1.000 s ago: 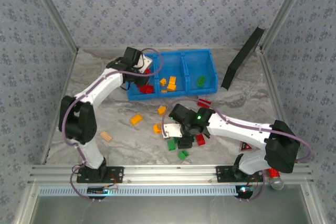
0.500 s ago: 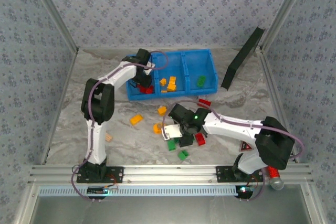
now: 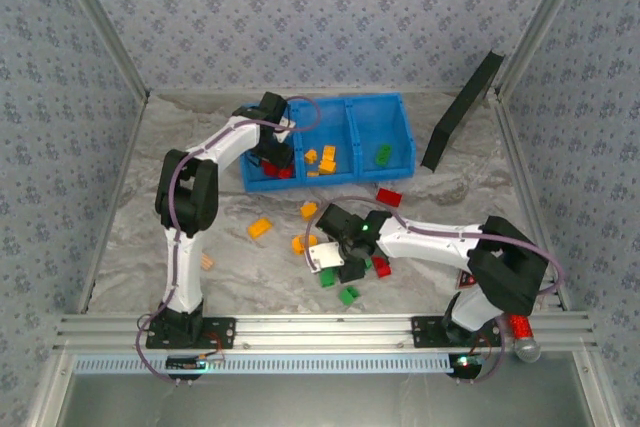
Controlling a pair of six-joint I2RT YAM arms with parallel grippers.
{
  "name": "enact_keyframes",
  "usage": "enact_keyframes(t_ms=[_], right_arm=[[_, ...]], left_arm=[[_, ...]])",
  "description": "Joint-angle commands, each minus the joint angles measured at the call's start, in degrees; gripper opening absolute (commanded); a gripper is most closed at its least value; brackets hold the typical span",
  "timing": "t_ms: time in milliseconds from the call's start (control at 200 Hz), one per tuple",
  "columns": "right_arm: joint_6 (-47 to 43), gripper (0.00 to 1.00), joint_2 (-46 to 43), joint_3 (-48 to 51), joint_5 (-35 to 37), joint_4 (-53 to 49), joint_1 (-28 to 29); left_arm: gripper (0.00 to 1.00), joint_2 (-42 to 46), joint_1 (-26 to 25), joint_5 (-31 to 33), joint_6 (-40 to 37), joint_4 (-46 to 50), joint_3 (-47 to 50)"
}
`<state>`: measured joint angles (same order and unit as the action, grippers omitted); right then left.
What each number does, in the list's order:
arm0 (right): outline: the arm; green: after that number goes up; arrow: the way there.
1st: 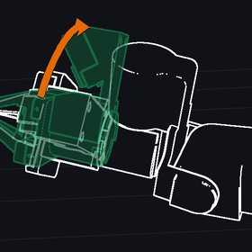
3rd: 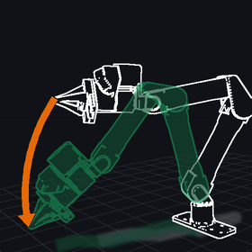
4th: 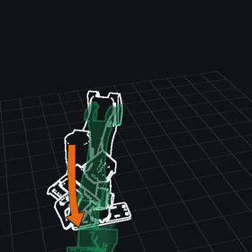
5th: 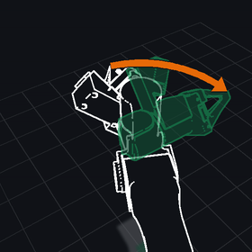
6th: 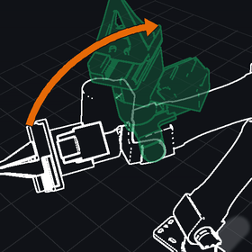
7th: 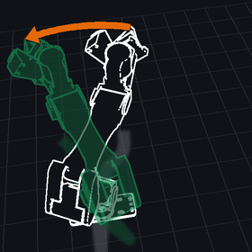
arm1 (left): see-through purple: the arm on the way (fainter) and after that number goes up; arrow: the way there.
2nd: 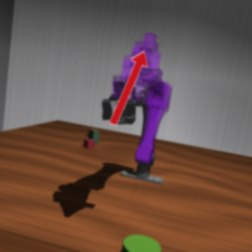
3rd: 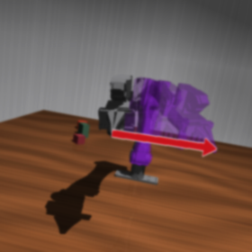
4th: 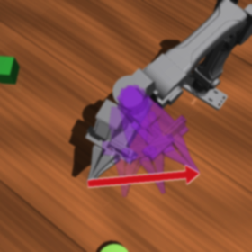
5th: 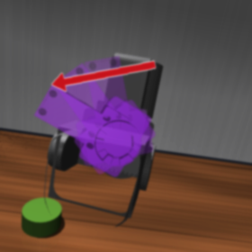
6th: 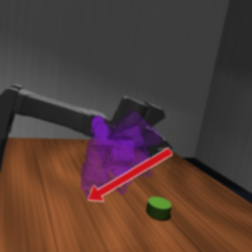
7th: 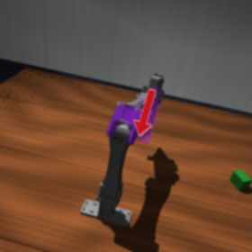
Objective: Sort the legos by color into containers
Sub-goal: Place the lego in the container, then pick up the lego from the bottom-center of the table, then place the lego in the container.
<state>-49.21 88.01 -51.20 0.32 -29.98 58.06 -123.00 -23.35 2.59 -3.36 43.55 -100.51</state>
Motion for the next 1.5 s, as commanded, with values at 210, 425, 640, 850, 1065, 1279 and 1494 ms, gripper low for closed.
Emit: enact_keyframes(t_ms=[210, 425, 640, 850, 1065, 1279, 1494], right_arm=[[-2.56, 0.58, 4.04, -0.81, 0.24, -0.91, 0.92], [-2.31, 0.29, 5.94, -1.19, 1.72, -0.23, 1.08], [-0.12, 0.13, 3.19, -3.15, 2.03, 1.05, -1.95], [3.66, 0.1, -3.4, -8.86, -0.74, 1.89, -12.75], [9.74, 0.11, -1.65, -22.04, -0.12, -2.56, -26.51], [23.97, 0.13, 8.01, -32.12, 6.16, -2.92, -33.37], [34.08, 0.13, 21.07, -42.37, 10.97, -7.12, -35.63]], left_arm=[[0.63, 8.25, 0.33, -2.69, -0.25, 0.49, -2.21], [0.63, 14.72, 1.38, -5.65, 0.59, -0.85, -0.29], [0.64, 23.75, 1.38, -7.35, 1.23, -3.17, 8.74], [0.66, 35.17, -0.72, -7.53, -1.2, -4.33, 20.86], [0.67, 42.06, -8.34, -4.38, -1.18, -0.04, 28.43], [0.69, 47.01, -17.32, -3.7, 1.44, -1.77, 37.15], [0.7, 46.12, -24.3, -0.91, -0.86, -6.48, 40.92]])
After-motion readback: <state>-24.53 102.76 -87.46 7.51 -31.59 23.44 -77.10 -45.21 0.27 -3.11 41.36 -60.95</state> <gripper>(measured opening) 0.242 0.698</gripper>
